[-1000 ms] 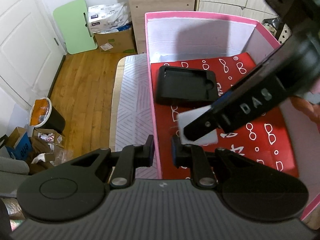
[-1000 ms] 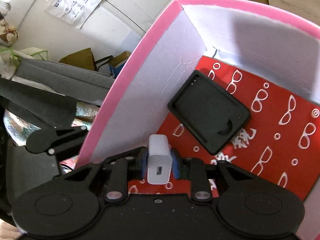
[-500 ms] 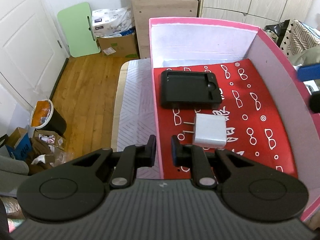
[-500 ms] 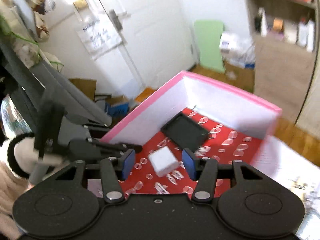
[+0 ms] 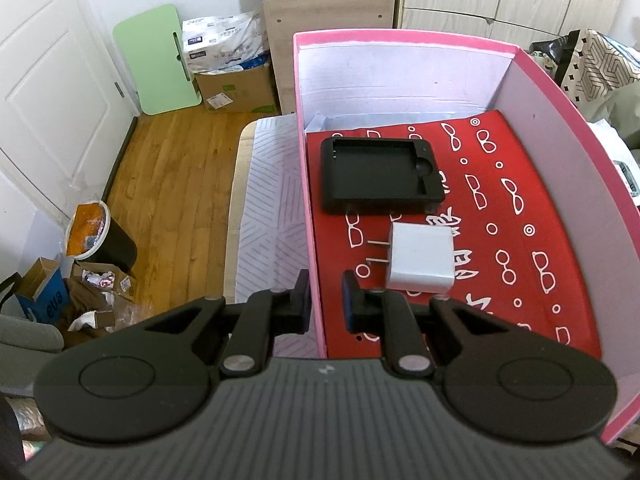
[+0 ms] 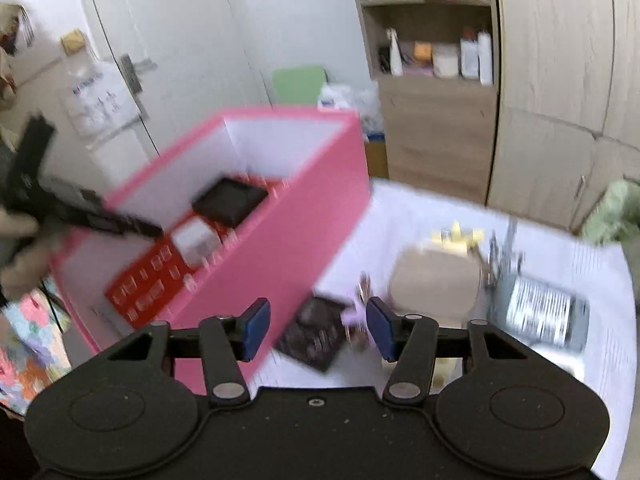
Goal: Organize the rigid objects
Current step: 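Carry the white charger plug into the pink box and release it, then grasp the black battery on the table with the right tool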
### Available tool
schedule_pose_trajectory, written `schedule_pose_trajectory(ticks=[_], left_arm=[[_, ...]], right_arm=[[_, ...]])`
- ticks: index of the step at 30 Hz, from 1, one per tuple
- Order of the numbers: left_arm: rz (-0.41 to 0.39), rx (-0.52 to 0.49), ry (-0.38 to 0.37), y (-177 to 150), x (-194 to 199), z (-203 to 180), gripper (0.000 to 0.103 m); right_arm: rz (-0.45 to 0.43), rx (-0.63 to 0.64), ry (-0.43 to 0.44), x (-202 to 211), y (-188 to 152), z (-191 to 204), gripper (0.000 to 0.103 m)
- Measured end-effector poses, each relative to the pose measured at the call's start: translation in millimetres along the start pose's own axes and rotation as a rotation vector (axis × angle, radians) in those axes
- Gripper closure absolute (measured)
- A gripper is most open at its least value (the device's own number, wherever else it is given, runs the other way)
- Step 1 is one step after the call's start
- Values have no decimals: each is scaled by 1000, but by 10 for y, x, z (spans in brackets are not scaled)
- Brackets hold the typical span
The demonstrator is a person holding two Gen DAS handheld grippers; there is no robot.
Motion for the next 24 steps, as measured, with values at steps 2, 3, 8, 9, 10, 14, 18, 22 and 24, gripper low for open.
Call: schedule_pose_trajectory(ticks=[2, 3, 8, 9, 10, 14, 18, 22, 24], left_arm=[[0, 0, 0, 0, 0, 2, 89], [-1, 2, -1, 1, 0, -2, 89], [-4, 6, -3, 4, 6, 8, 89], [-7, 8, -3, 5, 8, 13, 89], [-7, 7, -3, 7, 6, 14, 89], [-4, -4, 5, -2, 11, 2, 88], [-4, -4, 4, -16, 25, 3, 89], [-2, 5, 0, 0, 25, 7, 88], [-2, 4, 1, 5, 21, 5, 89]], right_arm=[[27, 30, -10, -107, -71, 43, 45], [41, 54, -11, -169, -105, 79, 45], [97, -40, 21, -423, -155, -18, 46], [99, -121, 40, -441, -148, -89, 47], [104, -190, 46, -459, -139, -160, 53], [93, -310, 92, -518, -106, -279, 59], [102, -384, 90, -518, -112, -384, 77], [80, -448, 136, -450, -130, -432, 82], [66, -460, 155, -408, -113, -426, 82]])
Point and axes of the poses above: each gripper's, at about its wrist camera, not at the fingertips, and x roughly against the way its jaws point, z to its left, y to its top, the point moved 7 cm from there along -x, roughly the way its jaws point, and after that the axes turned 5 degrees about y, right-handed, at the moved point
